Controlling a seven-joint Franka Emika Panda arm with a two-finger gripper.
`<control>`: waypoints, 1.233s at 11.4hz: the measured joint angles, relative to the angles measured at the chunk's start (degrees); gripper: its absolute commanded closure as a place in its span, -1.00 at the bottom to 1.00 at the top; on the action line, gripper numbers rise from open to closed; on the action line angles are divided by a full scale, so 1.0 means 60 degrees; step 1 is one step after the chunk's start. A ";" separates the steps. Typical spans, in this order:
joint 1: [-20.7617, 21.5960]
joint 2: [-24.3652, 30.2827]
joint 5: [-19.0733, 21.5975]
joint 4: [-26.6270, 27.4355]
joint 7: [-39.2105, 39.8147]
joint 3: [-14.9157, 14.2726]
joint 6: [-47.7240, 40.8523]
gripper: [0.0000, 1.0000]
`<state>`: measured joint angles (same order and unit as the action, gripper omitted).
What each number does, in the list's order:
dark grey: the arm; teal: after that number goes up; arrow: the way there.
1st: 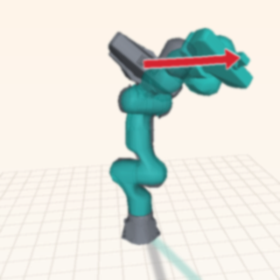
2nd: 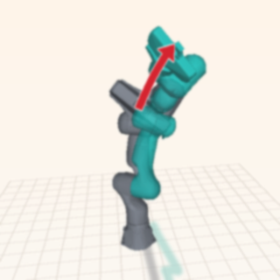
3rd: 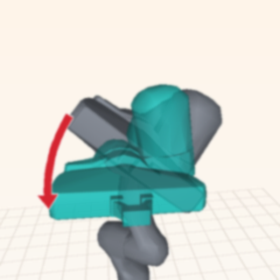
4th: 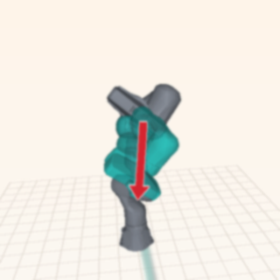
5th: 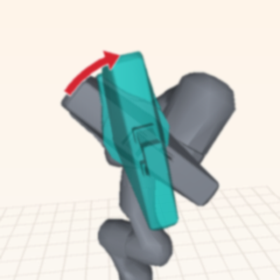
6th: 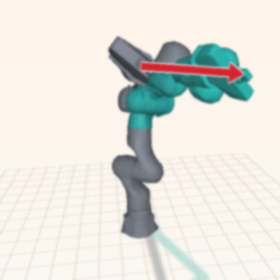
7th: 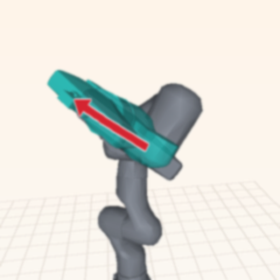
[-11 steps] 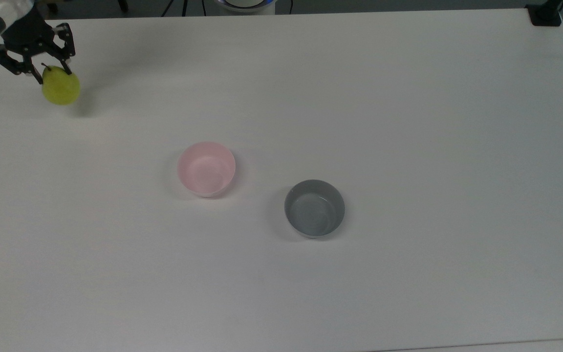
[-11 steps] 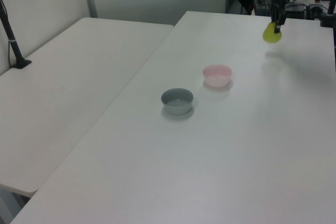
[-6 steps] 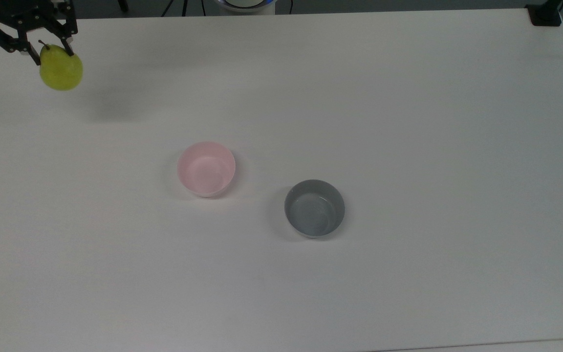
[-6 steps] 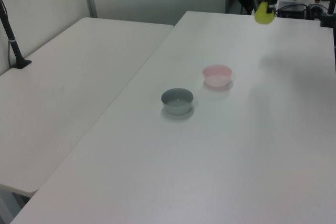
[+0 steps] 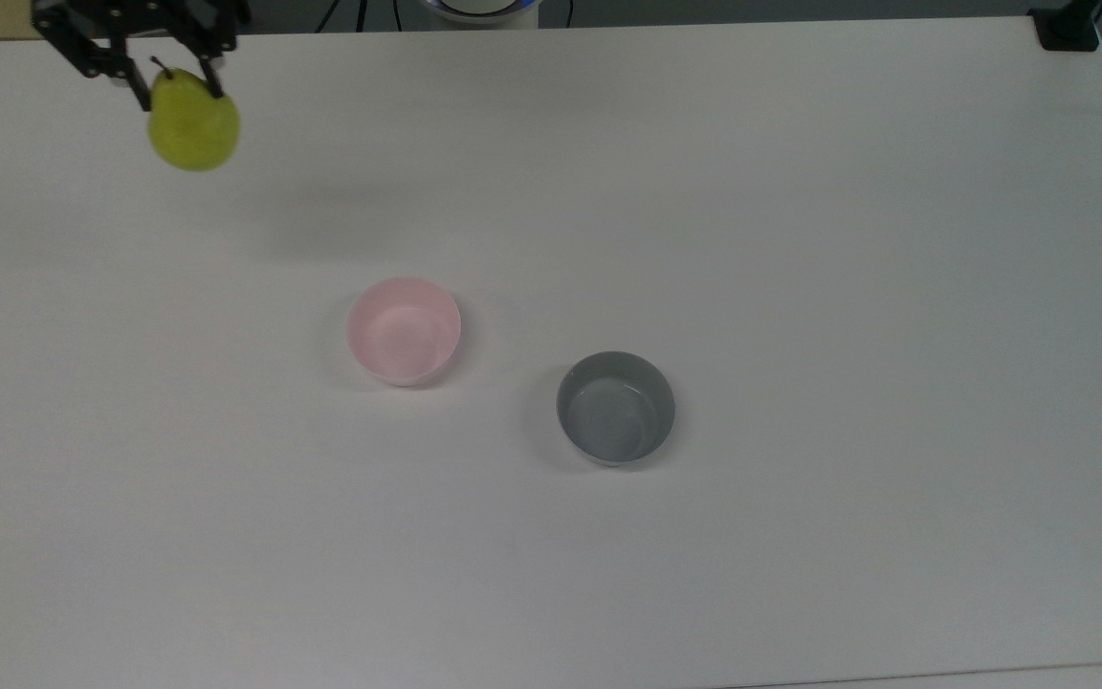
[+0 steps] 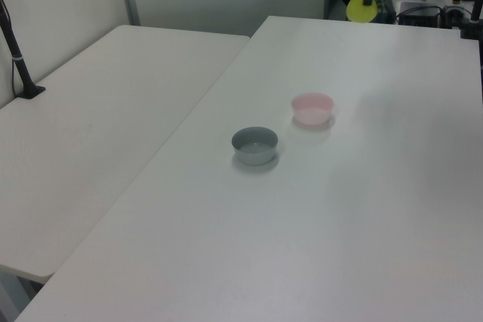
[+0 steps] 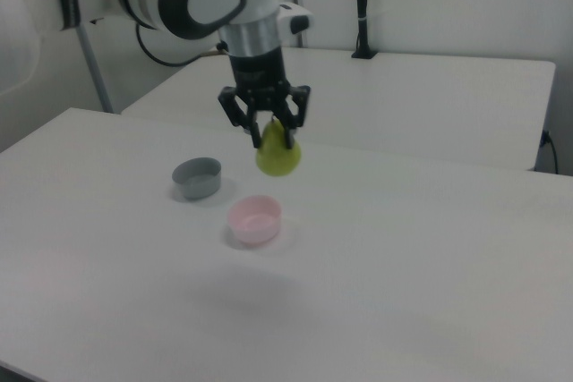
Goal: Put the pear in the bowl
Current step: 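Lift the pear and carry it toward the pink bowl, then lower the pear into the pink bowl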
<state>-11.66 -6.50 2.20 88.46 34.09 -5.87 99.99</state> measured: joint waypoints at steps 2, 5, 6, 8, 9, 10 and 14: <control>0.0748 0.0020 0.0000 0.0004 -0.1335 0.0007 0.0000 1.00; 0.1473 -0.0074 0.0015 0.0160 -0.2503 0.0010 0.0212 1.00; 0.1600 -0.0121 0.0022 0.0376 -0.2571 0.0010 0.0581 1.00; 0.1831 -0.0293 0.0026 0.0872 -0.2596 0.0010 0.1275 1.00; 0.1898 -0.0445 0.0026 0.0996 -0.2613 0.0010 0.1497 1.00; 0.1931 -0.0601 0.0026 0.1057 -0.2631 0.0010 0.1624 1.00; 0.1969 -0.1436 0.0026 0.1204 -0.2924 0.0009 0.2462 1.00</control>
<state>0.15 -15.11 2.36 95.69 16.54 -5.82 114.76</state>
